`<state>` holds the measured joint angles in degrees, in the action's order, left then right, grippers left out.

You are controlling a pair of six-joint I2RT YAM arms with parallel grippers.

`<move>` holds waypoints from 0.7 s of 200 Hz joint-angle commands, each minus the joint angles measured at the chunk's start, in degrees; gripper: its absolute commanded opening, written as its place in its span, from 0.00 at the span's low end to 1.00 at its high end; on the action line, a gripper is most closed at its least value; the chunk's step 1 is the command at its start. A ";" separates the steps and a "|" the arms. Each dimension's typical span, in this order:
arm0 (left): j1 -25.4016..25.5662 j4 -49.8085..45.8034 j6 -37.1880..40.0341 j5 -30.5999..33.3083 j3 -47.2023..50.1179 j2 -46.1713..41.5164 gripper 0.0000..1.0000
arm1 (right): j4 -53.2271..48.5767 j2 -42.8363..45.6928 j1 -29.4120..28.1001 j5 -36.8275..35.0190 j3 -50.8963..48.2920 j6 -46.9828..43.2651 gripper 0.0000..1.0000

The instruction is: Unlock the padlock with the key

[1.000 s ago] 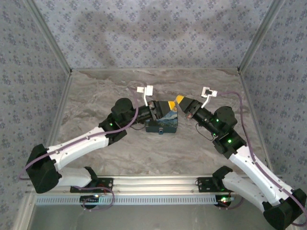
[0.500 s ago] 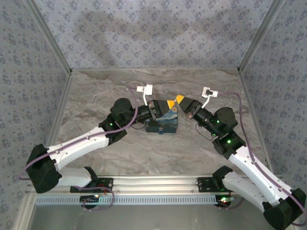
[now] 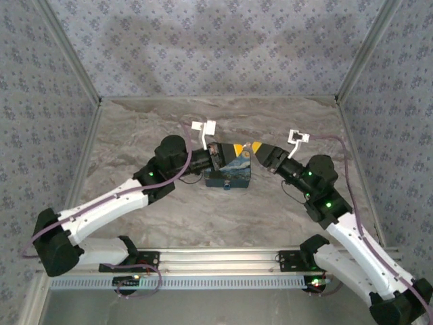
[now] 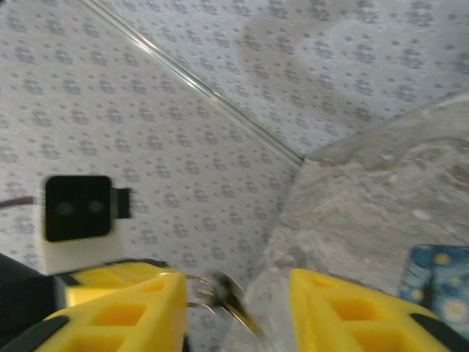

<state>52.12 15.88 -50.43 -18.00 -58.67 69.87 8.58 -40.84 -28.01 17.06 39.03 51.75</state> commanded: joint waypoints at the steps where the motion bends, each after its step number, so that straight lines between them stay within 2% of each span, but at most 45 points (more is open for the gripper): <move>1: -0.85 -13.07 6.26 0.05 -5.37 -2.99 0.00 | -10.64 2.87 4.47 4.39 0.17 -3.37 0.49; 39: -3.60 -33.68 11.55 -3.98 -13.17 -0.87 0.00 | -21.44 3.24 12.72 11.38 1.52 -7.66 0.54; 77: -4.10 -49.53 18.17 -8.53 -21.32 4.03 0.00 | -24.90 2.77 16.04 15.21 1.30 -13.97 0.53; 93: -4.62 -52.59 19.78 -10.80 -23.20 6.01 0.00 | -24.09 3.00 16.28 16.49 0.49 -15.23 0.53; 115: -5.27 -54.41 22.77 -13.82 -24.48 8.28 0.00 | -21.46 0.43 17.78 25.37 0.44 -15.19 0.54; 140: -7.10 -54.51 24.25 -17.54 -25.25 10.63 0.00 | -15.76 -4.36 18.26 35.16 -0.05 -13.06 0.50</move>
<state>46.57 -34.85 -30.26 -29.87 -81.19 78.89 -12.12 -41.76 -10.33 40.38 39.13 38.72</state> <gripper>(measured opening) 0.039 0.515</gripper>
